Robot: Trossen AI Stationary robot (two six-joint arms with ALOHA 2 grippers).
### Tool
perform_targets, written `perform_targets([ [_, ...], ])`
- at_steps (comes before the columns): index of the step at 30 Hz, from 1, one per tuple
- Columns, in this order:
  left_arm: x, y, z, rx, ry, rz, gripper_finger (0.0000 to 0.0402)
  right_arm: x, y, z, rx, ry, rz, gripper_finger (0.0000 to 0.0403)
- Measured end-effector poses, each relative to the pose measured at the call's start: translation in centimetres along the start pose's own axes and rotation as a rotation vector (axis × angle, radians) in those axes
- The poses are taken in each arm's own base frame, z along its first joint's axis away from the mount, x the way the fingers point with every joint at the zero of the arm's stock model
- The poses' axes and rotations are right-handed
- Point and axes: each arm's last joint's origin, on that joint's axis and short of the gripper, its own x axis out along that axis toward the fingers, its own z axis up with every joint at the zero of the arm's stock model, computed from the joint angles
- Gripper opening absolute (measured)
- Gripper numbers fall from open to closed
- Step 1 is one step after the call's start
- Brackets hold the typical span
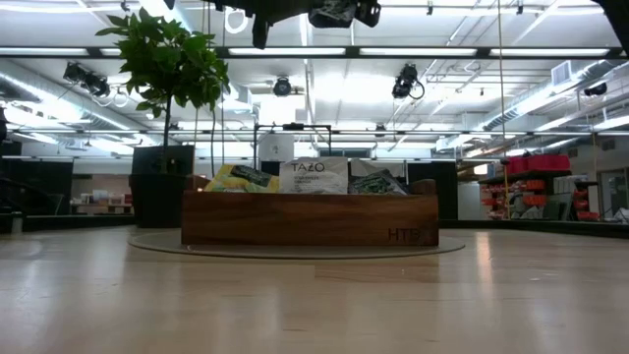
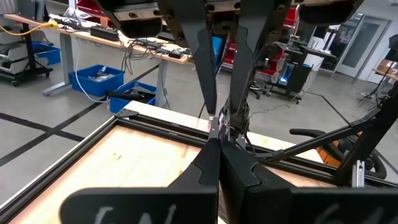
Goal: Pick & Place Tea
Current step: Put the violet tea bag into the right section of the wooden organizer
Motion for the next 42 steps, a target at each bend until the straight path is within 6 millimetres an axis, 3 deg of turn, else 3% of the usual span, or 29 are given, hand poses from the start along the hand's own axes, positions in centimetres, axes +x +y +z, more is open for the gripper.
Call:
perform_targets([
  [8, 0.0, 0.0, 0.0, 0.000, 0.001, 0.000, 0.0002, 0.1, 0.3, 0.0, -0.054, 0.007, 0.006, 0.0007],
  [17, 0.0, 0.0, 0.0, -0.002, 0.002, 0.007, 0.0006, 0.4, 1.0, 0.0, -0.131, 0.018, -0.026, 0.0002],
  [32, -0.2, 0.3, -1.3, -0.035, 0.136, 0.045, 0.0100, -1.0, 1.7, -2.2, -0.079, 0.195, -0.120, 0.0000],
  [35, -0.6, 0.3, -0.8, -0.028, 0.114, 0.061, 0.0109, 0.2, 2.1, -2.3, -0.089, 0.196, -0.073, 0.0000],
  [42, -2.2, 0.4, 0.1, 0.010, 0.099, 0.147, 0.0110, 5.3, 2.4, -4.0, -0.114, 0.307, -0.010, 0.0000],
])
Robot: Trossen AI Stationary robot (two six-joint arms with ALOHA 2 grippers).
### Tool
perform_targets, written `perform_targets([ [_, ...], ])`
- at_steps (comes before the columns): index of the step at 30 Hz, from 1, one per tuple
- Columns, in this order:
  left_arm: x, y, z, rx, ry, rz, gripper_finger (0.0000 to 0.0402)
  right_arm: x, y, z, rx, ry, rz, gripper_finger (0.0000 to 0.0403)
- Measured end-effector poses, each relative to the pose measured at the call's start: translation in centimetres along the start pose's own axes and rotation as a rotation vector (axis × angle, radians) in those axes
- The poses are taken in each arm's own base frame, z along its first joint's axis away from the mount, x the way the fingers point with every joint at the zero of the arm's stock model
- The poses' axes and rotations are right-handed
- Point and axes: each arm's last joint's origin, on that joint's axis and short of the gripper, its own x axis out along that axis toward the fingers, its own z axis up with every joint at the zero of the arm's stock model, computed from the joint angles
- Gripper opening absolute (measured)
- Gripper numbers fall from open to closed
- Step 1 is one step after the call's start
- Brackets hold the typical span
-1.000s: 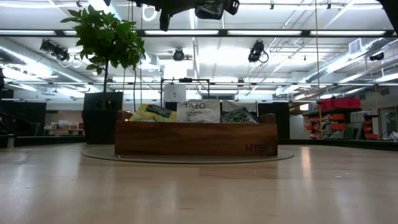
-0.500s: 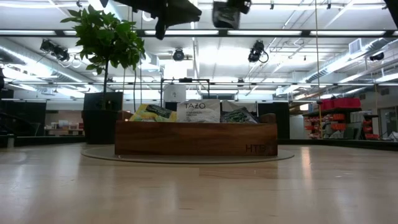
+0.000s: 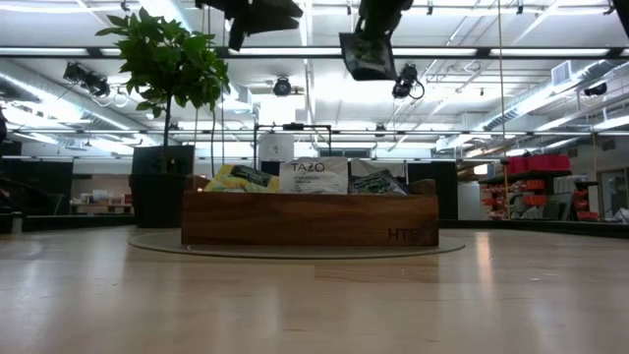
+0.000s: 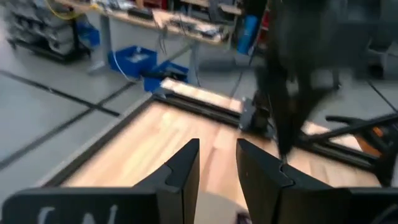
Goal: Pick & Place Tea
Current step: Put the violet tea bag into the right section of the wooden organizer
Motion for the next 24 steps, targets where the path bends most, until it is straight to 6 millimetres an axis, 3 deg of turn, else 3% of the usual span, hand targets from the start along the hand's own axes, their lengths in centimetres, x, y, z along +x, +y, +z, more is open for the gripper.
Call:
perform_targets([
  [6, -1.5, 0.2, 0.7, 0.013, -0.015, 0.046, 0.0110, 4.2, 0.3, -0.8, -0.059, 0.019, 0.018, 0.0000],
  [16, -3.6, 0.5, 1.2, 0.016, 0.002, 0.068, 0.0110, 7.2, 0.4, -3.4, -0.003, -0.096, -0.052, 0.0000],
  [24, -3.7, 0.5, 1.2, 0.001, 0.006, 0.073, 0.0110, 9.4, 1.2, -4.9, -0.011, -0.037, -0.074, 0.0000],
])
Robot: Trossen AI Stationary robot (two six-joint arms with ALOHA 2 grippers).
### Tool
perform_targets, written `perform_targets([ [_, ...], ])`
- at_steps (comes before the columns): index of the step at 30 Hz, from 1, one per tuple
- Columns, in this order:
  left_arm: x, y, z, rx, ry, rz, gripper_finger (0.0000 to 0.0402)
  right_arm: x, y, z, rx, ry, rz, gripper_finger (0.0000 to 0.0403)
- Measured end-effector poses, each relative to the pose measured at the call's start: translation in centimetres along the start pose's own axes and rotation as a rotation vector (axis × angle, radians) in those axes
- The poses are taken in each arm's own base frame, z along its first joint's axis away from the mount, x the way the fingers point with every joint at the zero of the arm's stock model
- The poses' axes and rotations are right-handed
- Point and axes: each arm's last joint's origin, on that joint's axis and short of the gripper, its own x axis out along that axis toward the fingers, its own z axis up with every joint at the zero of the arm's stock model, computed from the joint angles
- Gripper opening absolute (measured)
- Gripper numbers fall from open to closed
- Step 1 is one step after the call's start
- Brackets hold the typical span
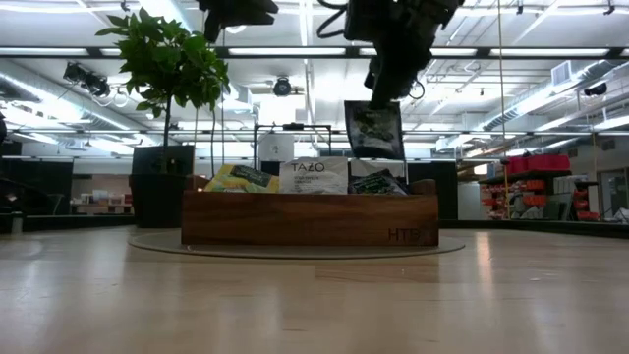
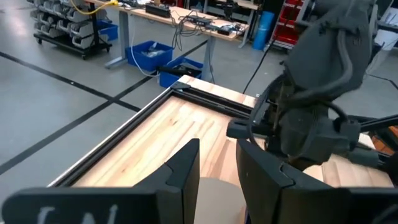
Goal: Pick & Place Tea
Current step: Put the violet tea bag into the right section of the wooden organizer
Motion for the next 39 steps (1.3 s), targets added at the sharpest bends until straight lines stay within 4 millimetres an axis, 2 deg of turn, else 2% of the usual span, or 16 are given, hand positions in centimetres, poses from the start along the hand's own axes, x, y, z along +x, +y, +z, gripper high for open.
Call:
perform_targets([
  [15, 0.0, 0.1, -0.2, -0.029, 0.024, 0.006, 0.0110, 4.0, 0.4, -2.7, 0.050, 0.028, -0.048, 0.0000],
  [30, 0.0, 0.1, -0.2, -0.029, 0.024, 0.005, 0.0110, 5.7, 0.4, -3.9, 0.082, 0.004, -0.048, 0.0000],
  [39, 0.0, 0.1, -0.2, -0.021, 0.025, 0.005, 0.0110, 5.7, 0.3, -4.1, -0.014, 0.024, -0.088, 0.0000],
])
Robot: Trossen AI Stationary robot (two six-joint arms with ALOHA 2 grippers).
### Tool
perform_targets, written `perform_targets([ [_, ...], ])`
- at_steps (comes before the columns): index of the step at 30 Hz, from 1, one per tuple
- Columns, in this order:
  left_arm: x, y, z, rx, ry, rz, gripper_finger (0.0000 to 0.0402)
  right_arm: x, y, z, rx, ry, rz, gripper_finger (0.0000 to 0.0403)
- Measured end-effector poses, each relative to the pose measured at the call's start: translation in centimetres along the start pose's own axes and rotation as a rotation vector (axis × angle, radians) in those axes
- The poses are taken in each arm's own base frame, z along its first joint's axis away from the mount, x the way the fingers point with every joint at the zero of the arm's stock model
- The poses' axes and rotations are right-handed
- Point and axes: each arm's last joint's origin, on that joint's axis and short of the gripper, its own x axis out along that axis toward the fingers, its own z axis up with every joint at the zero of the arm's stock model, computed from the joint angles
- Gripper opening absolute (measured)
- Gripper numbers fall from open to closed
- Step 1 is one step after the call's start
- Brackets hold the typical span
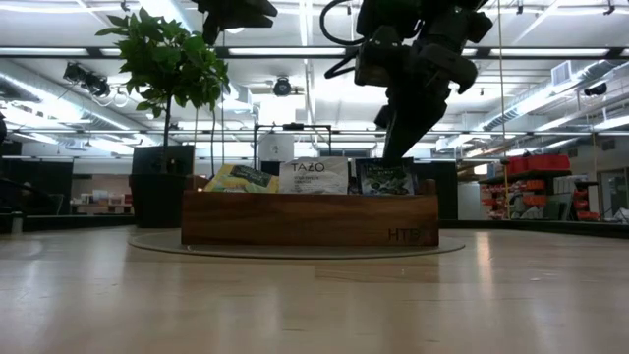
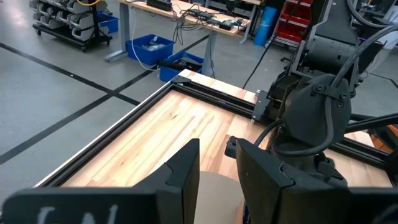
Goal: Pick & Place Tea
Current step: Put the violet tea bag into the right section of the wooden organizer, then return to Home Position
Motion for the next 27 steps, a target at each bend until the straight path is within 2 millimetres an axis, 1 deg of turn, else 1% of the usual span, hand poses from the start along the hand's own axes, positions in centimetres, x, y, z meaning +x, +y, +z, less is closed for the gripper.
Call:
perform_targets([
  [5, 0.0, 0.0, 0.0, 0.002, 0.000, 0.000, 0.0110, 0.0, 0.0, 0.1, -0.032, -0.010, 0.000, 0.0000],
  [8, 0.0, 0.0, 0.0, 0.002, 0.000, 0.000, 0.0110, 0.0, 0.0, 0.2, -0.036, -0.025, -0.001, 0.0010],
  [16, 0.0, 0.0, 0.0, 0.002, 0.000, 0.000, 0.0110, -0.1, 0.1, 0.3, -0.035, -0.023, 0.014, 0.0077],
  [20, 0.0, 0.0, 0.0, 0.002, 0.000, 0.000, 0.0110, -0.9, 0.1, 1.1, -0.045, -0.023, -0.015, 0.0110],
  [24, 0.0, 0.0, 0.0, 0.018, 0.000, 0.000, 0.0110, -1.7, -0.2, 1.7, -0.083, -0.029, -0.057, 0.0132],
  [27, 0.0, 0.0, 0.0, 0.018, 0.001, 0.001, 0.0110, -1.6, -0.6, 1.4, -0.079, -0.012, -0.068, 0.0138],
])
